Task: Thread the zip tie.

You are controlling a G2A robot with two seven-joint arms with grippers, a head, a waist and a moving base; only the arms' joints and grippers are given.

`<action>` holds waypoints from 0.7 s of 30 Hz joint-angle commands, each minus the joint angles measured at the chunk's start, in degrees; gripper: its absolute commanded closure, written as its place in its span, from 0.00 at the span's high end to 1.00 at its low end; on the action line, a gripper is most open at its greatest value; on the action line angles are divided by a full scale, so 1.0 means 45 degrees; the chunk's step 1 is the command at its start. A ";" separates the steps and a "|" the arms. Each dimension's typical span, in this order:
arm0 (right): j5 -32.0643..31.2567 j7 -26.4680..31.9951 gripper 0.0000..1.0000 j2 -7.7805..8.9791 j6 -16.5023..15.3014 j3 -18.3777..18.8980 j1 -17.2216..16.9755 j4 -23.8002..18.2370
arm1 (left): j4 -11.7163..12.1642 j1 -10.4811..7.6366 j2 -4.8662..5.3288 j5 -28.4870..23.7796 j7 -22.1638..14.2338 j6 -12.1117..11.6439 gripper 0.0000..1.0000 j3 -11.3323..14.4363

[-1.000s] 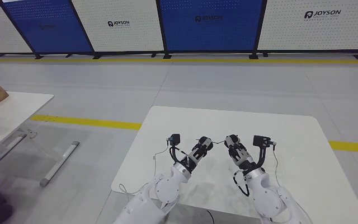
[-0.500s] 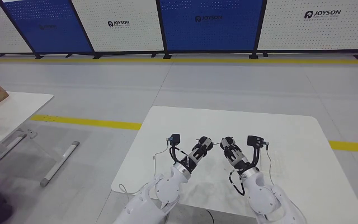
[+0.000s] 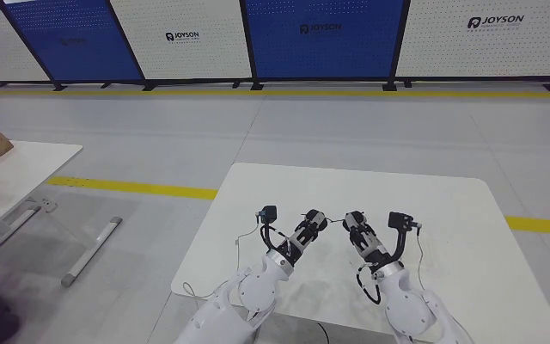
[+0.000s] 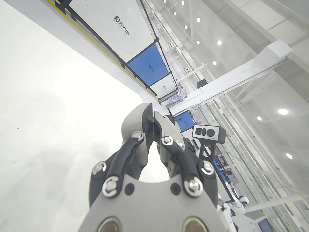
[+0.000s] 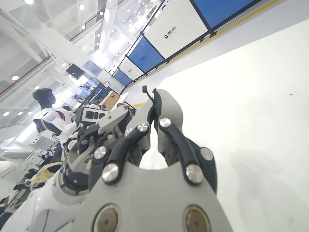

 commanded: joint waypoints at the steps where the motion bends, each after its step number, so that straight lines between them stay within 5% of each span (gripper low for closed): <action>1: 0.0007 0.0001 0.22 -0.0002 -0.0057 0.0017 -0.0025 -0.0003 | 0.0000 0.0000 0.0000 0.0000 0.0000 0.0000 0.00 0.0000; 13: -0.0206 -0.0060 0.25 0.0021 -0.0498 0.0202 -0.0289 -0.0263 | 0.0000 0.0000 0.0000 0.0000 0.0000 0.0000 0.00 0.0000; 19: -0.0619 -0.0007 0.16 0.0044 -0.0652 0.0186 -0.0439 -0.0295 | 0.0000 0.0000 0.0000 0.0000 0.0000 0.0000 0.00 0.0000; 21: -0.0632 0.0001 0.05 0.0036 -0.0642 0.0169 -0.0430 -0.0277 | 0.0000 0.0000 0.0000 0.0000 0.0000 0.0000 0.00 0.0000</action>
